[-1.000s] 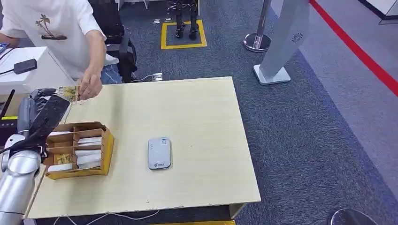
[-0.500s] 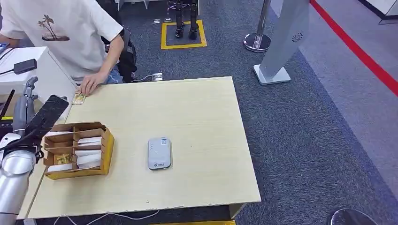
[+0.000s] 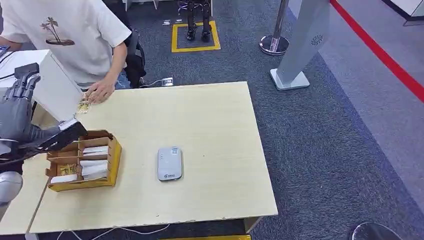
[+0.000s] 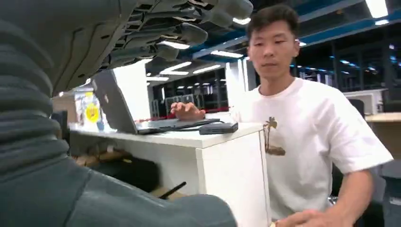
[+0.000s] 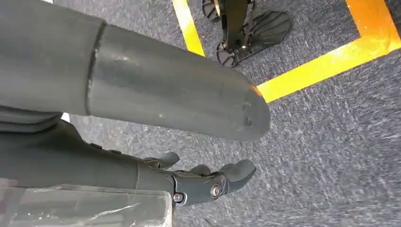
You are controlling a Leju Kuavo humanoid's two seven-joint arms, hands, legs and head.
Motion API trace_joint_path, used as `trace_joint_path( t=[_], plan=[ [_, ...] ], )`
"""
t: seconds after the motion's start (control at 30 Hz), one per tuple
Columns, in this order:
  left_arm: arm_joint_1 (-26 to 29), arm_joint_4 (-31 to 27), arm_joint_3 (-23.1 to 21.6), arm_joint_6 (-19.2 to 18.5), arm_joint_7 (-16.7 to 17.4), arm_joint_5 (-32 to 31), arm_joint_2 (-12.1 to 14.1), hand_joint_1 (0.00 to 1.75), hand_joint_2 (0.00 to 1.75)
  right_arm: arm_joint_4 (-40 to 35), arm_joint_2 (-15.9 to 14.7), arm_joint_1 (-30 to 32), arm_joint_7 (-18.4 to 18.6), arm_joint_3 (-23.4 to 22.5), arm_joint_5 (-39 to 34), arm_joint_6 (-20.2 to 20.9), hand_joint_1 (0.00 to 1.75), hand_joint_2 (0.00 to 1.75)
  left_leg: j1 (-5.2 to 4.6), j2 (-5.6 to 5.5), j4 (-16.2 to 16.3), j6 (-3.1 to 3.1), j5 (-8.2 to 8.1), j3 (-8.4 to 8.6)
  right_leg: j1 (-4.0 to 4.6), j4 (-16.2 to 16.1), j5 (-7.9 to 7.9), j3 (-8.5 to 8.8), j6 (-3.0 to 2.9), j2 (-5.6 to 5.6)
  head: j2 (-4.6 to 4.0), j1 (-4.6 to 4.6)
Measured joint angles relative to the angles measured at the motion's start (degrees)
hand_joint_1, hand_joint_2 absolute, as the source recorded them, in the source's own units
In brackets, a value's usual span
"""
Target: Pass the card to the sensor for recognition and then transmit it.
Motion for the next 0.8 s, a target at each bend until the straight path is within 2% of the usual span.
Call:
trace_joint_path(
  t=[0.27, 0.4, 0.6, 0.67, 0.8],
  plan=[
    [8.23, -7.73, -0.20, -4.94, -1.31, 0.40, 5.51, 0.00, 1.75, -0.04, 0.37, 0.22, 0.02, -2.05, 0.07, 0.00, 0.00, 0.00, 0.00, 0.01, -0.01, 0.00, 0.00, 0.01, 0.00, 0.00, 0.00, 0.01, 0.00, 0.00, 0.00, 0.00],
    [12.54, -10.49, 0.72, -7.74, -2.51, 4.44, 7.58, 0.00, 1.75, -0.11, 0.42, 0.38, 0.02, -3.02, 0.24, -0.02, 0.00, 0.00, 0.01, -0.01, -0.01, 0.00, 0.00, -0.01, 0.00, 0.00, 0.00, 0.02, 0.00, -0.01, 0.00, 0.02],
    [19.70, -15.38, 6.01, -12.02, -3.13, 11.76, 12.72, 0.00, 1.75, -0.15, 0.44, 0.55, 0.20, -4.59, 1.18, -0.26, 0.00, 0.00, 0.02, -0.01, -0.02, -0.03, -0.01, -0.07, 0.01, 0.00, -0.02, -0.07, 0.00, -0.03, 0.00, -0.02],
    [20.70, -16.43, 7.17, -12.98, -2.93, 12.42, 13.51, 0.00, 1.75, -0.20, 0.44, 0.49, 0.20, -4.92, 1.29, -0.24, 0.00, 0.00, 0.02, -0.11, -0.03, -0.03, -0.01, -0.09, 0.01, 0.00, -0.03, 0.00, 0.00, -0.15, 0.00, 0.00],
    [25.59, -18.35, 9.61, -12.50, -2.34, 11.52, 14.09, 0.00, 1.75, -0.20, 0.57, 0.52, 0.20, -5.29, 2.32, -0.20, 0.00, 0.00, 0.02, 0.01, -0.04, -0.03, -0.01, -0.05, 0.02, 0.00, -0.02, -0.01, -0.01, -0.03, 0.00, 0.04]
  ],
)
